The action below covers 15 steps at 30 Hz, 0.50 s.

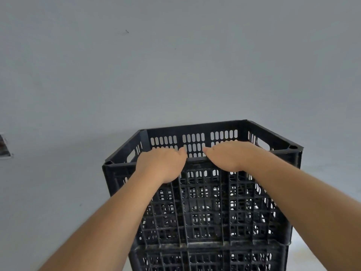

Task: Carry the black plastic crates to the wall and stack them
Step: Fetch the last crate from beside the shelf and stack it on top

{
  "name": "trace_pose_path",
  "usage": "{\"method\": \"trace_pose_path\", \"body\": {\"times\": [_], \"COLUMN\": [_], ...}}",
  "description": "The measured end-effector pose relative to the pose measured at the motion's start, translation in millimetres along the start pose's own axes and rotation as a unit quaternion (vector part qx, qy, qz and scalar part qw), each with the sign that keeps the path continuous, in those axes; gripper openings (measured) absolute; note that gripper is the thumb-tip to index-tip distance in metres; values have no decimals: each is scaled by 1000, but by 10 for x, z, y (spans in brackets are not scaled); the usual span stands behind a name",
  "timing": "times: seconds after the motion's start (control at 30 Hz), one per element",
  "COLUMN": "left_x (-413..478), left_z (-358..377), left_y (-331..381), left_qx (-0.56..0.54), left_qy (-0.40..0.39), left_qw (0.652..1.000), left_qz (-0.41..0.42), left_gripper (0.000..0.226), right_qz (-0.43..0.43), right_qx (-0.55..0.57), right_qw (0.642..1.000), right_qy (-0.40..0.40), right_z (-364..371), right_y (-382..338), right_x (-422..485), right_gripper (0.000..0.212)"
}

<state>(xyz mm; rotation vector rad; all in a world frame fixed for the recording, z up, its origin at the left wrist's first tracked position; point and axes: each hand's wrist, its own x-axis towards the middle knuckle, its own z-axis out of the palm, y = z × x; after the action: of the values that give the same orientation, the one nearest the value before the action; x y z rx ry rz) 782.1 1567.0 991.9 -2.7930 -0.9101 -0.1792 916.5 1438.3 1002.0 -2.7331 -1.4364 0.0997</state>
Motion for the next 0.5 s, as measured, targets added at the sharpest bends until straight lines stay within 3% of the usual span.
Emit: {"method": "trace_pose_path", "body": {"times": [0.07,0.2,0.3,0.5], "left_x": [51,157,181,607], "left_z": [-14,-61,-187,-291], "left_y": [-27,-84,-120,-691], "left_qx": [-22,-80,-115,-120], "left_qy": [-20,-94,-123,-130], "left_qw": [1000,992,985,984], "left_qz": [-11,8,37,23], "left_gripper": [33,59,58,58], "right_qz": [-19,-57,-68,3], "right_qx": [1,10,11,32], "right_qw": [1000,998,997,999], "right_qy": [-15,-30,-26,37], "right_z": [-16,-105,-230,-544], "right_y": [28,67,182,805], "right_x": [23,12,18,373], "right_gripper": [53,54,56,68]}}
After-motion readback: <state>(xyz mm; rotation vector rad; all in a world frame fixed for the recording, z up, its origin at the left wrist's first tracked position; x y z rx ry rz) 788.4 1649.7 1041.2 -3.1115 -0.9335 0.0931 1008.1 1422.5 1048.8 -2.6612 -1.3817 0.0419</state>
